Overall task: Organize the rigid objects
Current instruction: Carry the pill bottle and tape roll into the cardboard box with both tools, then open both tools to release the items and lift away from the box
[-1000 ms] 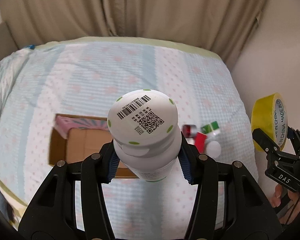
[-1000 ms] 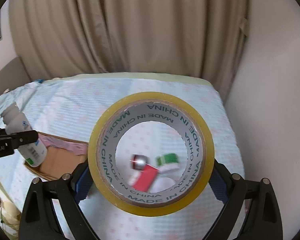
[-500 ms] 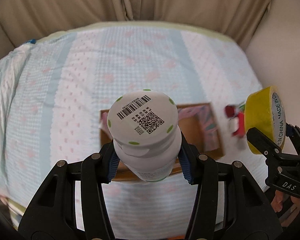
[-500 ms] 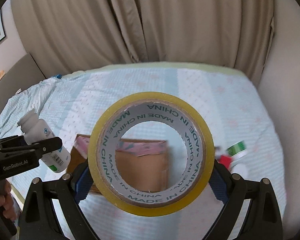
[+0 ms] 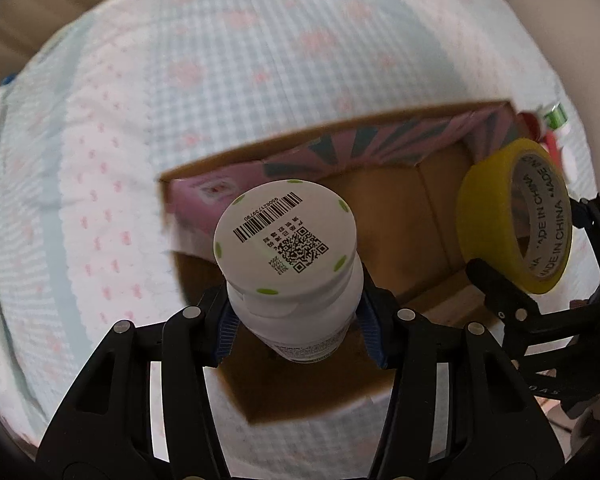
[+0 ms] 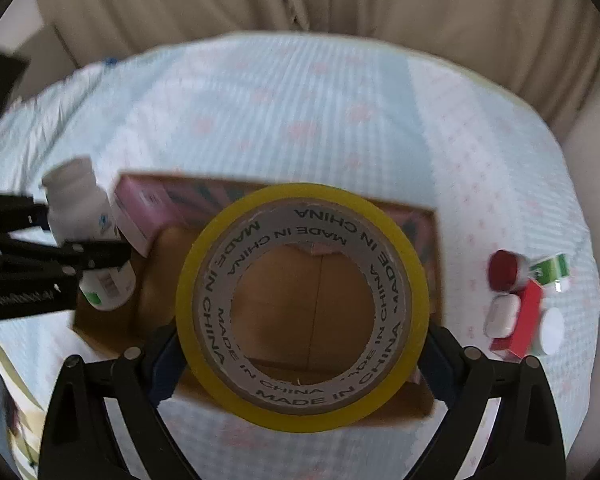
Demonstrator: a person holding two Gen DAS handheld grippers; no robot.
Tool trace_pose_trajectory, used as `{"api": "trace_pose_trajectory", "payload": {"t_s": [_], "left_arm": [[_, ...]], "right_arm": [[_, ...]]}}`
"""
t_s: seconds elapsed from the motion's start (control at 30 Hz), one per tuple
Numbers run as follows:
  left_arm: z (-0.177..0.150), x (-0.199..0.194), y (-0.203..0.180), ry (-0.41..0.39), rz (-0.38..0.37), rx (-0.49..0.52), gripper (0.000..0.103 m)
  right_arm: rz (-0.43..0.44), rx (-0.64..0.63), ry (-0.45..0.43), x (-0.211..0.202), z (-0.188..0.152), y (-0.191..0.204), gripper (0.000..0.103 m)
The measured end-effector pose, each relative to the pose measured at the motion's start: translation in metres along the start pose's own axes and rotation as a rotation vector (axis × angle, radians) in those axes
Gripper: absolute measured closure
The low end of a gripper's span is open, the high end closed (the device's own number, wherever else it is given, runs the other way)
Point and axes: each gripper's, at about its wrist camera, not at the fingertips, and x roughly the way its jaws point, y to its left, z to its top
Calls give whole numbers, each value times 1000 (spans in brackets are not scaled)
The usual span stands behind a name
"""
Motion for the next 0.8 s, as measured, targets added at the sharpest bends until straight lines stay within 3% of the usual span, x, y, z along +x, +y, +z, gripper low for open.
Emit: {"api": "trace_pose_trajectory", "payload": {"t_s": [0.13, 0.33, 0.37, 0.4, 0.43, 0.47, 0.67, 0.8], "left_arm": [[8, 27, -7, 51, 9, 41, 56], [21, 40, -14, 65, 55, 80, 55], [23, 40, -15, 59, 64, 94, 50], [25, 39, -18, 51, 68, 111, 25], [26, 37, -19, 43, 75, 122, 7], [28, 34, -20, 23, 83, 131, 0], [22, 34, -15, 25, 60, 113, 0], [13, 33, -4, 21, 34, 61, 0]], "right_arm": [[6, 34, 50, 32, -2, -5, 8], [25, 47, 89, 51, 3, -9, 8], [27, 45, 90, 54, 3, -8, 7], [28, 40, 87, 56, 4, -7, 7], [33, 31, 87, 58, 5, -6, 7], [33, 23, 92, 60, 4, -5, 7], [54, 58, 151, 69, -5, -8, 6], [36, 39, 45, 53, -9, -7, 0]]}}
